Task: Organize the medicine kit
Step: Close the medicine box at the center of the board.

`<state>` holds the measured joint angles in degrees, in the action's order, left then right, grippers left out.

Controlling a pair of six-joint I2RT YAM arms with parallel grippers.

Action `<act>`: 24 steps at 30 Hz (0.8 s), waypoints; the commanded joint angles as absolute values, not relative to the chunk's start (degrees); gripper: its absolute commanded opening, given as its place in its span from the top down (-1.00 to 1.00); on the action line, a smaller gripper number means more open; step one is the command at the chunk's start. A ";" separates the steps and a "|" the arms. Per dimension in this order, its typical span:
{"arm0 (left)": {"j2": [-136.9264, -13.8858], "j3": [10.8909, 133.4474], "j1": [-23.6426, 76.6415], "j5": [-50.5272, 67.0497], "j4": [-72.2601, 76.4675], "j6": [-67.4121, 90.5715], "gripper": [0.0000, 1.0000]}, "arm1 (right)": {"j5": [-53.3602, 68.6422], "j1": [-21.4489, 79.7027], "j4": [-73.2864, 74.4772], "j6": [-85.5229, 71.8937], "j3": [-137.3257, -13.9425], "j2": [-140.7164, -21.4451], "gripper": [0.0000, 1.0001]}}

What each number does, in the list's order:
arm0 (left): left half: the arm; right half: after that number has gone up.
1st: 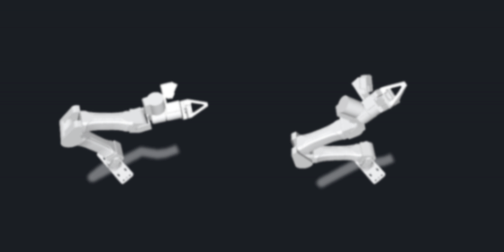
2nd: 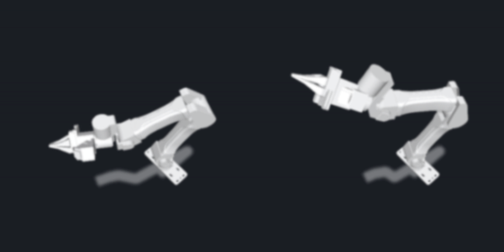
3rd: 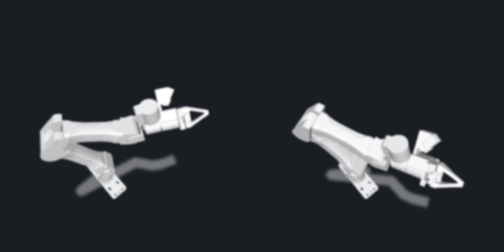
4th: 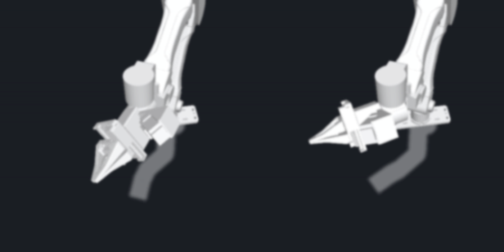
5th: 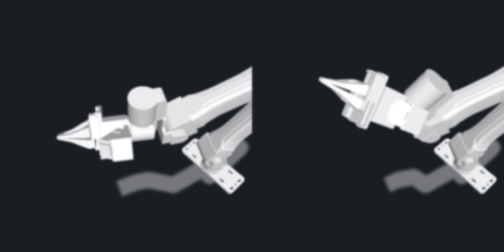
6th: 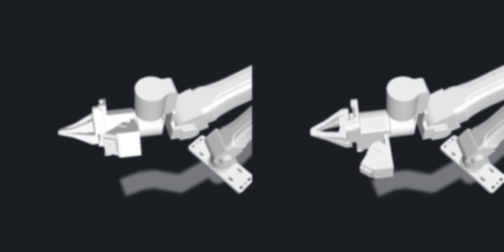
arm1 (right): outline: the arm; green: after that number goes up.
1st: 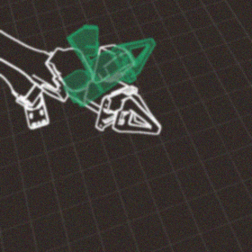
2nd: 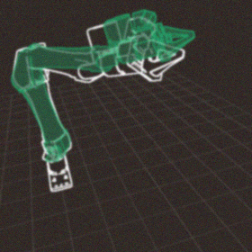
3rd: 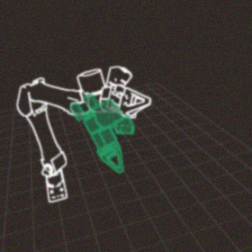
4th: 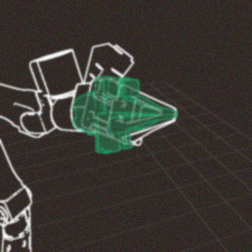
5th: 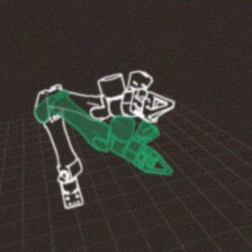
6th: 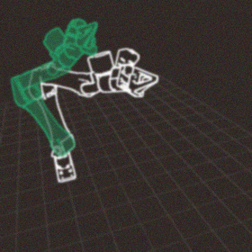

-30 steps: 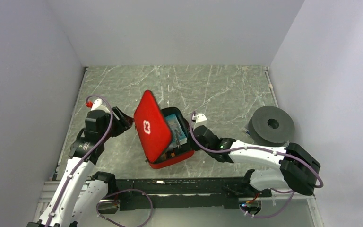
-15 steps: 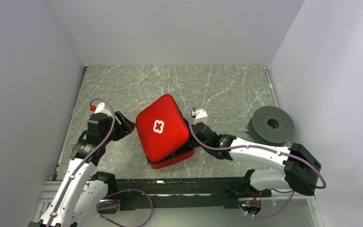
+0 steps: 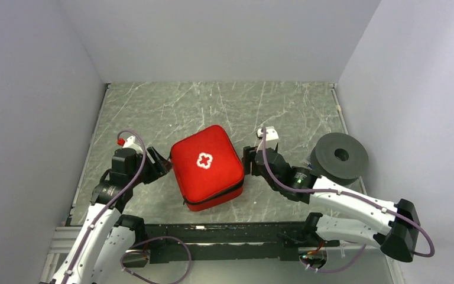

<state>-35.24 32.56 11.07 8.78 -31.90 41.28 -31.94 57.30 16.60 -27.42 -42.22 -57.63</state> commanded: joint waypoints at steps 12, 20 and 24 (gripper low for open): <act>-32.15 27.92 10.81 14.76 -33.74 41.88 -0.40 | -28.18 54.72 21.95 -32.72 -44.18 -53.49 -0.52; -29.70 25.20 10.81 21.02 -36.55 44.05 -0.39 | -21.61 54.69 20.69 -33.76 -42.05 -53.07 -0.53; -24.01 22.32 10.87 25.19 -38.41 45.96 -0.37 | -21.04 54.51 18.57 -34.47 -41.46 -54.88 -0.54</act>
